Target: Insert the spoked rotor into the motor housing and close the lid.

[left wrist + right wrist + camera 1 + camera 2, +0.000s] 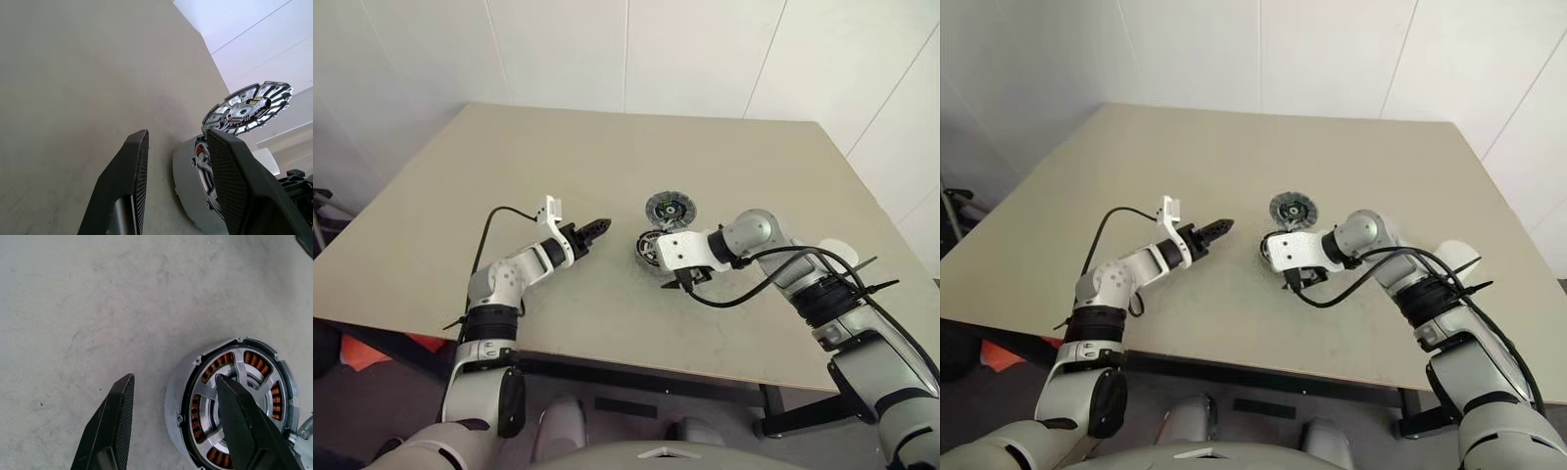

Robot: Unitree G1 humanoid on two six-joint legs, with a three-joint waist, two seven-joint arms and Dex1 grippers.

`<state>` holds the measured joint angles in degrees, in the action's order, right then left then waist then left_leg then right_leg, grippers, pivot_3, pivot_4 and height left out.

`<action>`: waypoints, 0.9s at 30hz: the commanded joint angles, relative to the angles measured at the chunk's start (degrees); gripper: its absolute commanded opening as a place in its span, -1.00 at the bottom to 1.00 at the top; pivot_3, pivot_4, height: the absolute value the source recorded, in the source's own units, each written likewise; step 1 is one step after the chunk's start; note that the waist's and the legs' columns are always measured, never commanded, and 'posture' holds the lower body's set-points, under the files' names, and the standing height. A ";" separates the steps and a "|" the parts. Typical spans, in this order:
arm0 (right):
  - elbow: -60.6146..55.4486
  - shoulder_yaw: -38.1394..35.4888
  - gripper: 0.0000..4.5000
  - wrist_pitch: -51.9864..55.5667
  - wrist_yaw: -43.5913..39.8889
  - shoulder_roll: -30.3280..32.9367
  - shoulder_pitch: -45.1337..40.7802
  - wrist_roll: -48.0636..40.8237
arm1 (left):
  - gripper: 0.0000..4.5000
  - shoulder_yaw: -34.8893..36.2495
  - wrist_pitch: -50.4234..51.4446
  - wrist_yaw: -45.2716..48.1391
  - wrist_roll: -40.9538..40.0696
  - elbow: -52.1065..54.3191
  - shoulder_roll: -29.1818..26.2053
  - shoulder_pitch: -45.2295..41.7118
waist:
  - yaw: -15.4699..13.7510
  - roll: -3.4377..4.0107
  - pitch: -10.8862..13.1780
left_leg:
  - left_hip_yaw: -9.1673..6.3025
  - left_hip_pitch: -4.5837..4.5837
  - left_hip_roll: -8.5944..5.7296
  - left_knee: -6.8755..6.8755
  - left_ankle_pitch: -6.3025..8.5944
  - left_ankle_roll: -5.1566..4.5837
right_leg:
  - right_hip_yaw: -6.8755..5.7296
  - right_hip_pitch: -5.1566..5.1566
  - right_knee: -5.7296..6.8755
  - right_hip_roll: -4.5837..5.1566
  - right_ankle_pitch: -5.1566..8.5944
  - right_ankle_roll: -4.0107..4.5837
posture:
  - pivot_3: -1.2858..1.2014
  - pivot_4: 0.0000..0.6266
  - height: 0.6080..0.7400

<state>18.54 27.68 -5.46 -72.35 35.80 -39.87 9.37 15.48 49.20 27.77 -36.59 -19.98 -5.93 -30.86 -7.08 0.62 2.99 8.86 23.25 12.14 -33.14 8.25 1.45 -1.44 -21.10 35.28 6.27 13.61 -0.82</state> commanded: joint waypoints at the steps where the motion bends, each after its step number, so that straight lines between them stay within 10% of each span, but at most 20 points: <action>1: -0.32 -2.28 0.30 -1.30 0.36 1.04 -1.25 -0.08 | -0.12 -0.37 -0.26 -0.04 -0.45 1.85 -0.17 -0.49 | 0.00 0.00 0.00 | 0.00 0.01 0.00 0.00 0.00 0.00 | 0.00 -0.01 0.00 0.00 0.00 0.00 | 0.03 -1.00 1.00; 27: -2.34 -3.19 0.30 0.83 2.31 1.23 4.30 0.63 | -0.12 -0.91 -1.64 0.41 1.21 -1.56 -0.96 -2.14 | 0.03 -0.01 0.00 | 0.00 -0.08 -0.01 0.00 0.00 0.00 | 0.02 0.06 0.00 0.00 0.00 0.00 | 0.03 -1.00 1.00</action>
<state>17.00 24.85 -5.42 -69.80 36.41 -36.24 9.88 14.94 48.49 27.49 -35.14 -22.02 -6.73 -31.46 -7.05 0.61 2.98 8.86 23.17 12.13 -33.14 8.25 1.45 -1.42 -21.04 35.28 6.27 13.61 -0.82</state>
